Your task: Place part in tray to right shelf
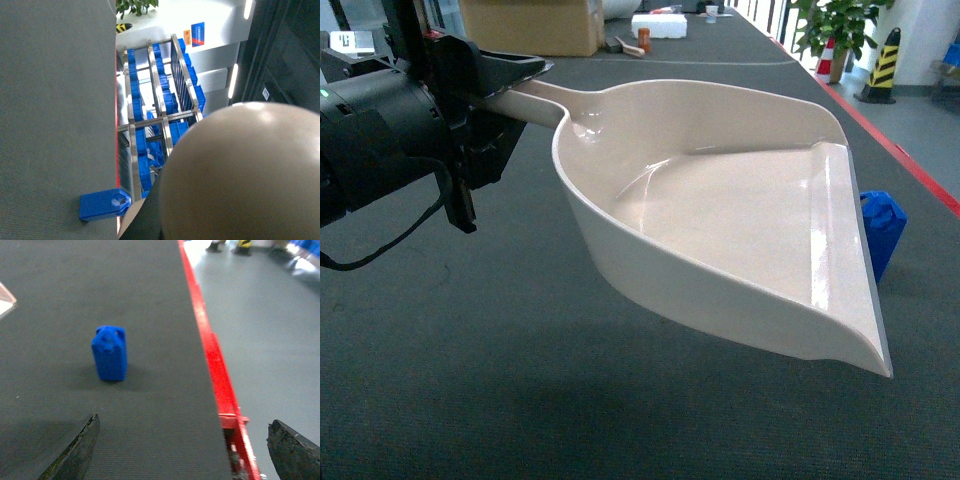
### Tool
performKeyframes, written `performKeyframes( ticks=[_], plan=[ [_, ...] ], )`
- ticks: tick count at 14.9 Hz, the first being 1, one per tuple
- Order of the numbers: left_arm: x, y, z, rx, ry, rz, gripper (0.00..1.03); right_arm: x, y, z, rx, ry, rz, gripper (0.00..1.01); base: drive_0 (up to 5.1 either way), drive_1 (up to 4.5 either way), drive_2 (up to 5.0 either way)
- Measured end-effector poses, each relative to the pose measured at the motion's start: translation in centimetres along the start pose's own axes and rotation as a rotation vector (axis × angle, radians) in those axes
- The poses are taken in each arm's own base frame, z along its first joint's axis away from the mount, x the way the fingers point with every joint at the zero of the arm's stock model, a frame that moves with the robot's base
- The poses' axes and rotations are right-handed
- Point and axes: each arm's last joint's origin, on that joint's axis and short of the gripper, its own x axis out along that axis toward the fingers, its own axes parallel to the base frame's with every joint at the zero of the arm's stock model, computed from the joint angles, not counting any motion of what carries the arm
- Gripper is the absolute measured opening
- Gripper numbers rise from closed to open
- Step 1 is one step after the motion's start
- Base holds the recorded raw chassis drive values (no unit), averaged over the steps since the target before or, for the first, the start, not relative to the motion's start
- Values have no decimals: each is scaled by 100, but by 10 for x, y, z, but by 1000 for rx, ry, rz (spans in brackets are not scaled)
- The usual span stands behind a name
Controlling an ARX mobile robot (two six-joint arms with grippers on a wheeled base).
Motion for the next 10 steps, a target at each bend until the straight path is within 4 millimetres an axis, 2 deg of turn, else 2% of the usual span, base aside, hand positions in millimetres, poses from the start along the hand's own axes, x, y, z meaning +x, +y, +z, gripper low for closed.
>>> performKeyframes(
  ticks=[2, 3, 4, 5, 6, 8, 10],
  plan=[
    [0, 0, 0, -1, 1, 2, 14, 52, 10, 11, -12, 106, 97, 98, 0, 0, 0],
    [0, 0, 0, -1, 0, 2, 14, 124, 35, 31, -14, 188, 178, 98, 0, 0, 0],
    [0, 0, 0, 0, 0, 2, 14, 181, 60, 39, 12, 294, 189, 98, 0, 0, 0],
    [0, 1, 1, 3, -12, 5, 14, 222, 75, 42, 23, 336, 172, 98, 0, 0, 0],
    [0, 0, 0, 1, 1, 2, 14, 243, 83, 41, 19, 357, 162, 98, 0, 0, 0],
    [0, 0, 0, 1, 1, 2, 14, 256, 91, 38, 16, 351, 155, 98, 0, 0, 0],
    [0, 0, -1, 1, 4, 1, 14, 261, 94, 32, 10, 370, 150, 89, 0, 0, 0]
  ],
)
